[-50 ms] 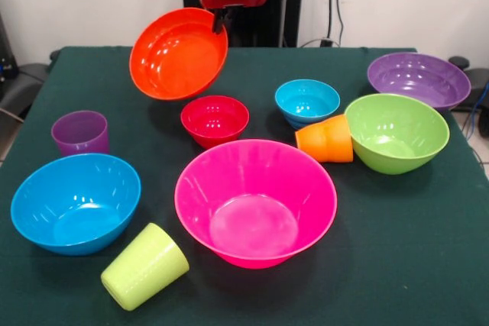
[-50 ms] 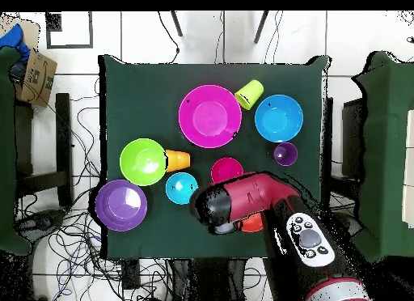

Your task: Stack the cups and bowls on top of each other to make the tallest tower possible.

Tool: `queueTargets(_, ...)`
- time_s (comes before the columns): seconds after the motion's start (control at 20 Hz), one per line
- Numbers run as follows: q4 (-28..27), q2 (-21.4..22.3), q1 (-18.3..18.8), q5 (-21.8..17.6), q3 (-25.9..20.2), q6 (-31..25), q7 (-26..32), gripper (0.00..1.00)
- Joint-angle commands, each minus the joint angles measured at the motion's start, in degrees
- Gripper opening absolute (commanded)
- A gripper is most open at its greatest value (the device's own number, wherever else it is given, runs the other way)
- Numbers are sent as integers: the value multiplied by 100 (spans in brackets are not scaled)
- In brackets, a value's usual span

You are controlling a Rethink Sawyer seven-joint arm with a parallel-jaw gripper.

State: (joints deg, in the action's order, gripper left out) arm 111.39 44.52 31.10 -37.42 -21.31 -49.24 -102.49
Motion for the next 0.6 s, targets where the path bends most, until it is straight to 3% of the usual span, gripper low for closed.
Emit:
queueTargets(0.05,-350,300,-120,350,-480,-778,800,0)
queueTargets(0.45,-89,1039,27,1047,-605,-989,577,0)
queueTargets(0.6,-188,1301,-64,1211,-526,-1372,519,0)
